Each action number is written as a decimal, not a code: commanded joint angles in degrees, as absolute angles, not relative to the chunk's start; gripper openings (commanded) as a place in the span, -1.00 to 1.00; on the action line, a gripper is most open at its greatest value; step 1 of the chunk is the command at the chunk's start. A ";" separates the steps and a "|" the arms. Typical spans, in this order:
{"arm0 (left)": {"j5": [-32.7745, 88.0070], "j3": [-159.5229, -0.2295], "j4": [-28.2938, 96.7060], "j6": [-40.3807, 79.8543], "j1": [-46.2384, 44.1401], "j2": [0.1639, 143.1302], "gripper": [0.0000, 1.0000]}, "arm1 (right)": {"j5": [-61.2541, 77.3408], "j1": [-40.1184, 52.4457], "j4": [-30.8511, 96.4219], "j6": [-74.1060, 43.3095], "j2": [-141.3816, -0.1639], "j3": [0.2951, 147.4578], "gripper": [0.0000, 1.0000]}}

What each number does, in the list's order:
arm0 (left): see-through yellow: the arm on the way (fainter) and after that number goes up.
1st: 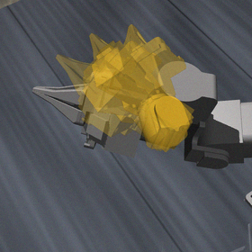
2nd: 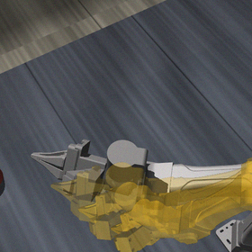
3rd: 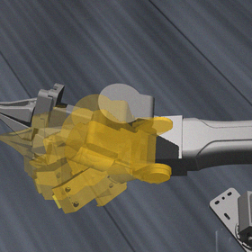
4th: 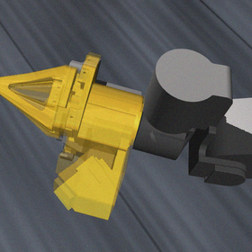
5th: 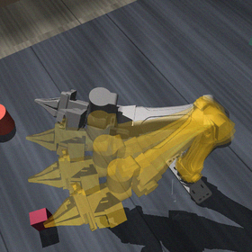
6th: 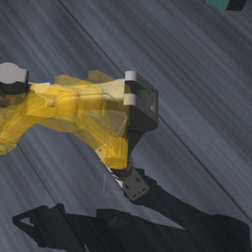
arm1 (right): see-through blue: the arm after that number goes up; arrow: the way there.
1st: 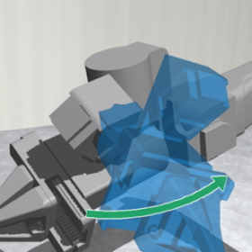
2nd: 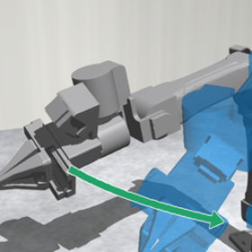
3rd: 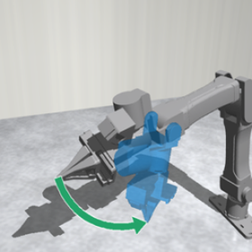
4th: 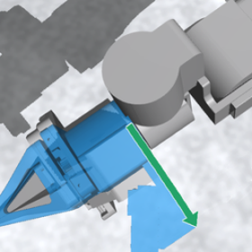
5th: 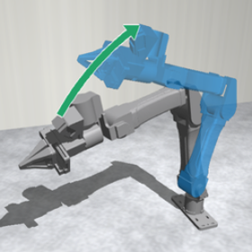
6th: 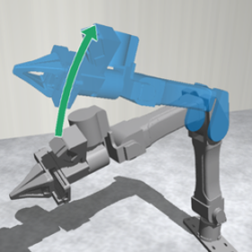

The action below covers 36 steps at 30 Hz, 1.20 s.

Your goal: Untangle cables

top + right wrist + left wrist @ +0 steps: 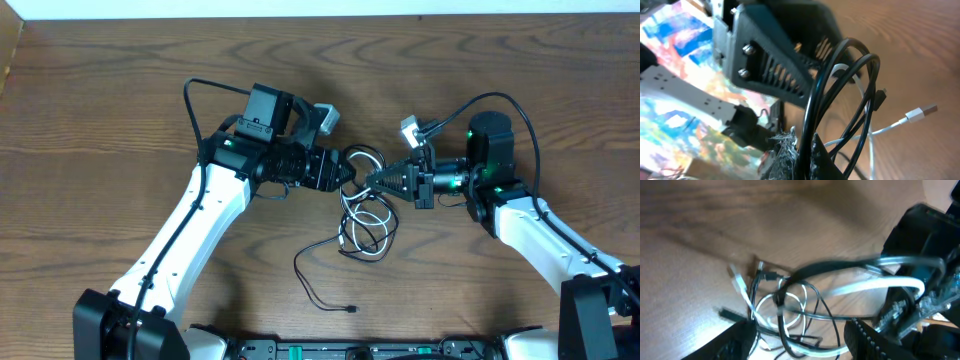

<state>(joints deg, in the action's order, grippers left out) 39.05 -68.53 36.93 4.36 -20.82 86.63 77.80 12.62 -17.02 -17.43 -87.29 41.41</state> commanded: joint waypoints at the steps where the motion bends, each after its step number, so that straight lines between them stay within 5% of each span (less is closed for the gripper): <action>1: 38.61 -68.47 35.79 2.98 -20.99 87.57 0.22 | 84.12 13.56 -17.19 -18.24 -87.33 41.45 -0.98; 7: 37.91 -68.49 33.71 3.01 -20.99 90.06 0.22 | 87.20 15.31 -17.43 -18.22 -87.33 41.45 -0.98; 8: 37.91 -68.47 33.23 3.05 -20.99 90.48 0.06 | 87.11 15.53 -17.69 -18.20 -87.33 41.45 -0.98; 9: 37.91 -68.49 32.67 3.07 -20.97 90.61 -0.54 | 86.96 15.59 -18.35 -18.20 -87.33 41.45 -0.92; 10: 37.93 -68.49 32.45 3.07 -20.97 90.61 -0.85 | 86.83 15.59 -18.63 -18.20 -87.33 41.45 -0.86; 11: 37.93 -68.51 32.18 3.29 -20.88 90.43 -0.85 | 86.08 15.46 -19.07 -18.20 -87.33 41.45 -0.73; 16: 38.17 -68.55 32.03 3.70 -19.25 87.31 -0.85 | 76.99 13.56 -18.41 -18.22 -87.33 41.45 -0.51; 20: 38.89 -68.55 32.05 5.63 -16.93 83.53 -0.85 | 70.37 11.57 -17.21 -18.24 -87.33 41.45 -0.97; 27: 41.12 -68.53 32.05 6.26 -15.18 80.29 -0.84 | 74.32 10.96 -16.01 -18.17 -87.33 41.45 -0.98; 32: 43.48 -68.49 32.03 6.24 -16.45 82.02 0.02 | 84.68 11.99 -19.64 -17.54 -87.33 41.45 -0.98; 36: 43.51 -68.49 32.08 6.20 -17.65 83.88 0.20 | 89.47 13.13 -24.69 -19.11 -87.33 41.45 -0.98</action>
<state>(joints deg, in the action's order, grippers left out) 42.15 -68.53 32.12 6.22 -16.88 82.39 82.76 12.12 -23.46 -18.46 -87.29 41.39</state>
